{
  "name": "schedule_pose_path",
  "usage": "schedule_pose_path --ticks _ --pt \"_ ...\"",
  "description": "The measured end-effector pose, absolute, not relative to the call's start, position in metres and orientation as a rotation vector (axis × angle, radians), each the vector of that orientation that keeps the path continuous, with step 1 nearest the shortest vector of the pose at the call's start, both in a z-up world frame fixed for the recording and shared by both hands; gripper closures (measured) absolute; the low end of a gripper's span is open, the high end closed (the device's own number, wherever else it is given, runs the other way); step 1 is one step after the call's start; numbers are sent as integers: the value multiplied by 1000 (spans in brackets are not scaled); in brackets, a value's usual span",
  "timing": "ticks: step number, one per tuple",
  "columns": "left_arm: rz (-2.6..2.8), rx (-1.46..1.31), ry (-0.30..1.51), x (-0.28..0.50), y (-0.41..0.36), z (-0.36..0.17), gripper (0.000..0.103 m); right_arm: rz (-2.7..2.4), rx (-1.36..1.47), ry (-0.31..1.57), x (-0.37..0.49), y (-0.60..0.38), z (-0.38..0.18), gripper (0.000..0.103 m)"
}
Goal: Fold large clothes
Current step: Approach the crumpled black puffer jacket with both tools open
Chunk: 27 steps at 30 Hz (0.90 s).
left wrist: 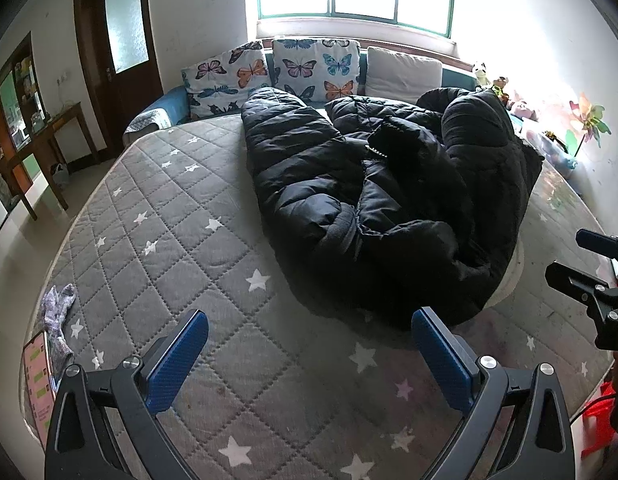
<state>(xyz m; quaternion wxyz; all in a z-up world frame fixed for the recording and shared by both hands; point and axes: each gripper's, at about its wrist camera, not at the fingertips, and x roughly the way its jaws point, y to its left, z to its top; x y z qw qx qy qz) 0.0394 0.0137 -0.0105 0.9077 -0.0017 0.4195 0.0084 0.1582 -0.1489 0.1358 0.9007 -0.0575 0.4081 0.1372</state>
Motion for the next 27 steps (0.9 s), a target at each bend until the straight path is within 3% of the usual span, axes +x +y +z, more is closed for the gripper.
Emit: schedule_pose_path --ticks 27 --pt "10 39 848 55 10 0 0 280 -140 852 177 -151 142 0"
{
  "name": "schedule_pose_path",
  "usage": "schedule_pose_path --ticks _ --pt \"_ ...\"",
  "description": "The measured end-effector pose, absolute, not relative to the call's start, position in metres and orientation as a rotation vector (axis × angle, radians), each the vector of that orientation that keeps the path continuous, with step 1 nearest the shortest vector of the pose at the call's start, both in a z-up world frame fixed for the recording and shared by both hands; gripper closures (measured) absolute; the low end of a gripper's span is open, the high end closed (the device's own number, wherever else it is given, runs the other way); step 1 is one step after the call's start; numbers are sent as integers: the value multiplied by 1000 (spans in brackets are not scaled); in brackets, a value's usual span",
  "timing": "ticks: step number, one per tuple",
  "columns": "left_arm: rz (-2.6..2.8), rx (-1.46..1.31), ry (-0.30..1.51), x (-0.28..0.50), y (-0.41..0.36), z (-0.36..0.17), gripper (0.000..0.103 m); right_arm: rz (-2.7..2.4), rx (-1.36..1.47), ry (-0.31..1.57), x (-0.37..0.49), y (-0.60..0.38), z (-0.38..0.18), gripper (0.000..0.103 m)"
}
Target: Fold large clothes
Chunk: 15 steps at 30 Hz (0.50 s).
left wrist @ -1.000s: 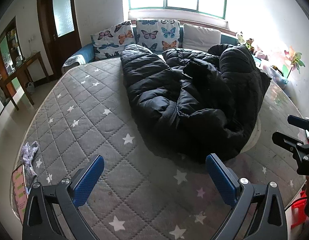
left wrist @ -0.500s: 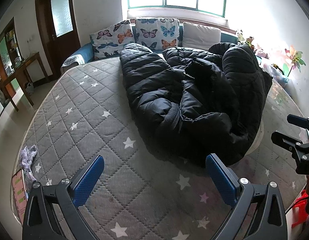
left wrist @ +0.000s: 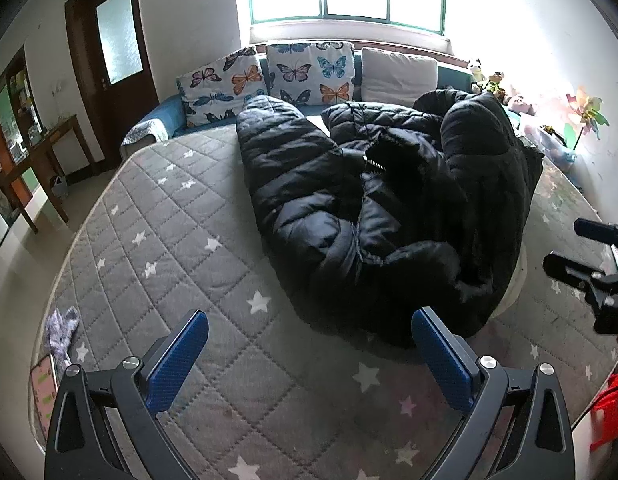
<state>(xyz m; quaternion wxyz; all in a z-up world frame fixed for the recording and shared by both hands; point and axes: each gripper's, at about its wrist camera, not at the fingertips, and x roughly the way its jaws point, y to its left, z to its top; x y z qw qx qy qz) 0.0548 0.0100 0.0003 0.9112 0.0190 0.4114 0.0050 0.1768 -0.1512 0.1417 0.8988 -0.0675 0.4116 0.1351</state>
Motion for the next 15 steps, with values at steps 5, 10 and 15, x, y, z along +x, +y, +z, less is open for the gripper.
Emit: schedule_pose_path --ticks 5,10,15 --pt "14 47 832 71 15 12 0 276 -156 828 197 -158 161 0" --pt "-26 46 808 90 18 28 0 250 -138 811 234 -173 184 0" --pt "-106 58 766 115 11 49 0 231 -74 827 284 -182 198 0"
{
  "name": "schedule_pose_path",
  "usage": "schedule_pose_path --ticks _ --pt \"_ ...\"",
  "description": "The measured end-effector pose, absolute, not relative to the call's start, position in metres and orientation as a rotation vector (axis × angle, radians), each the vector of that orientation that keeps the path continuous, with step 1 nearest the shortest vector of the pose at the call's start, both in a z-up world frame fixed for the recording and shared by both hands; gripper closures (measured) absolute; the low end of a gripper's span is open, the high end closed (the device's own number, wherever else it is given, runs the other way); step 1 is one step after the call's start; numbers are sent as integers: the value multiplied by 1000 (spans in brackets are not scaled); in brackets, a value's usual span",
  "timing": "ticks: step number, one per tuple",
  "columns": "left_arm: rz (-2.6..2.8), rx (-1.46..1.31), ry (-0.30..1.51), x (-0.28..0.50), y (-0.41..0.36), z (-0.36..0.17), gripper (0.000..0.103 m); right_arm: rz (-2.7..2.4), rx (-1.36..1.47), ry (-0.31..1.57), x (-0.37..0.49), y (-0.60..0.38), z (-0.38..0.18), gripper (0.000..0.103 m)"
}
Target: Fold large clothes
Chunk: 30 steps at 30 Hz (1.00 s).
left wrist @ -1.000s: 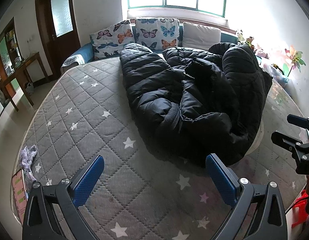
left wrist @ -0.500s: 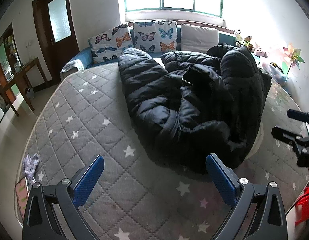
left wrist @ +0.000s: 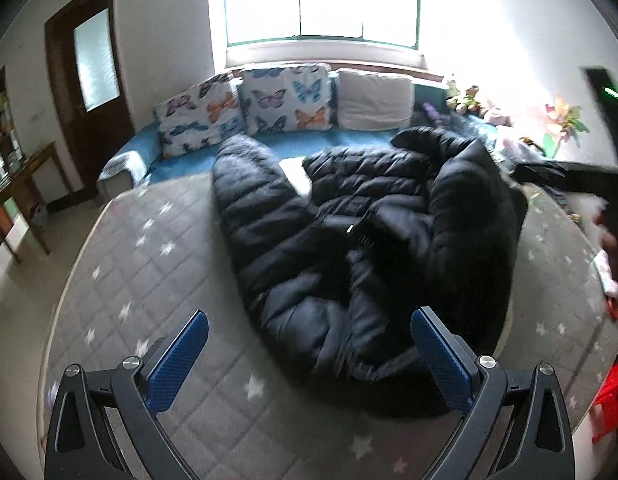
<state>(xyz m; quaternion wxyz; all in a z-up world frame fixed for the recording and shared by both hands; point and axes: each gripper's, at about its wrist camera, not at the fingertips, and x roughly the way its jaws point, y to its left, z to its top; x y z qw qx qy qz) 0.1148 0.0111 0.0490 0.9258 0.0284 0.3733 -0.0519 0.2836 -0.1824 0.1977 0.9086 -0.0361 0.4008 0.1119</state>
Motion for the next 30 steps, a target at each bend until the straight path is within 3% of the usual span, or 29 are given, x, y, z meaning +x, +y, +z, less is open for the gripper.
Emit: schedule_pose_path --ticks 4,6,10,14,17,25,30 --pt "-127 51 748 149 9 63 0 174 -56 855 337 -179 199 1" --pt "-125 37 756 168 12 66 0 157 -26 895 360 -179 191 10" --pt "-136 -16 792 217 23 70 0 99 10 995 399 -186 164 19" --pt "-132 -42 829 260 31 64 0 81 -12 1100 406 -199 140 64" --pt "-138 -46 858 283 29 56 0 86 -48 1087 383 -212 151 79" --pt "-317 -47 916 271 -11 25 0 49 -108 971 274 -276 191 86" --pt "-487 11 930 223 -57 7 0 -14 -46 1031 217 -317 155 87"
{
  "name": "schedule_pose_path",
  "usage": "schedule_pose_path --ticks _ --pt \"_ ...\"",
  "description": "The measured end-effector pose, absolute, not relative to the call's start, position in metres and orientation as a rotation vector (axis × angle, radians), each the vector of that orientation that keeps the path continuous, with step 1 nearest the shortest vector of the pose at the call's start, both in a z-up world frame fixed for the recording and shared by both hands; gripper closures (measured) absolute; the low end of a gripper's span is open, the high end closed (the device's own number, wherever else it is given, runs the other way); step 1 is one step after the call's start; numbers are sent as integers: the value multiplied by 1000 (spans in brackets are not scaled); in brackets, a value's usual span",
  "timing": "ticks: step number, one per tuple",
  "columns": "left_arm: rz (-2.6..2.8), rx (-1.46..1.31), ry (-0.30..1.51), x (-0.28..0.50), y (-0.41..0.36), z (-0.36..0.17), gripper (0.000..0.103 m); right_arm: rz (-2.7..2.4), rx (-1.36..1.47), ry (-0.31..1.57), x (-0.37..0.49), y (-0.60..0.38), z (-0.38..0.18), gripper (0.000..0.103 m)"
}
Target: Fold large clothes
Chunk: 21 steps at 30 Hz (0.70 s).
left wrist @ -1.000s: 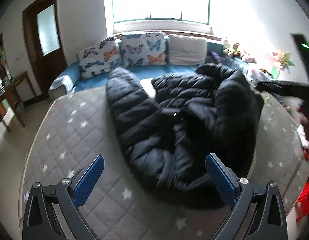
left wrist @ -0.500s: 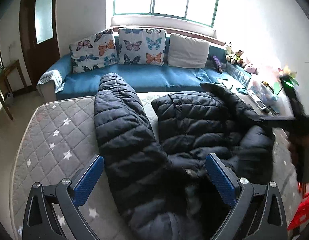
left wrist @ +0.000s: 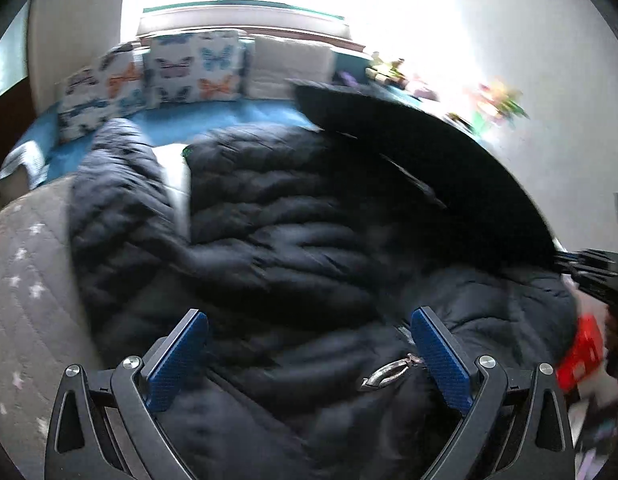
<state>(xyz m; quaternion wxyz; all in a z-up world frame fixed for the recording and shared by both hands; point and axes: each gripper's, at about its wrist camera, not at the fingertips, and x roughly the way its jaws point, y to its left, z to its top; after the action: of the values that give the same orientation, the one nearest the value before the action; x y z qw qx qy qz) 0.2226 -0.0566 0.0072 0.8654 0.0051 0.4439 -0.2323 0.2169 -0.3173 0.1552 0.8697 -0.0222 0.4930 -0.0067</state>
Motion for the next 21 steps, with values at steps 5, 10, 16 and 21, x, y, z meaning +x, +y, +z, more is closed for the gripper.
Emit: schedule_pose_path --ticks 5,10,16,21 --pt "-624 73 1009 174 -103 -29 0 -34 12 1140 187 -333 118 86" --pt "-620 129 1005 155 -109 -34 0 -37 -79 1114 179 -324 145 61" --pt "-488 81 879 169 -59 23 0 74 -243 979 204 -272 184 29" --pt "-334 25 923 226 10 41 0 257 -370 994 241 -201 155 29"
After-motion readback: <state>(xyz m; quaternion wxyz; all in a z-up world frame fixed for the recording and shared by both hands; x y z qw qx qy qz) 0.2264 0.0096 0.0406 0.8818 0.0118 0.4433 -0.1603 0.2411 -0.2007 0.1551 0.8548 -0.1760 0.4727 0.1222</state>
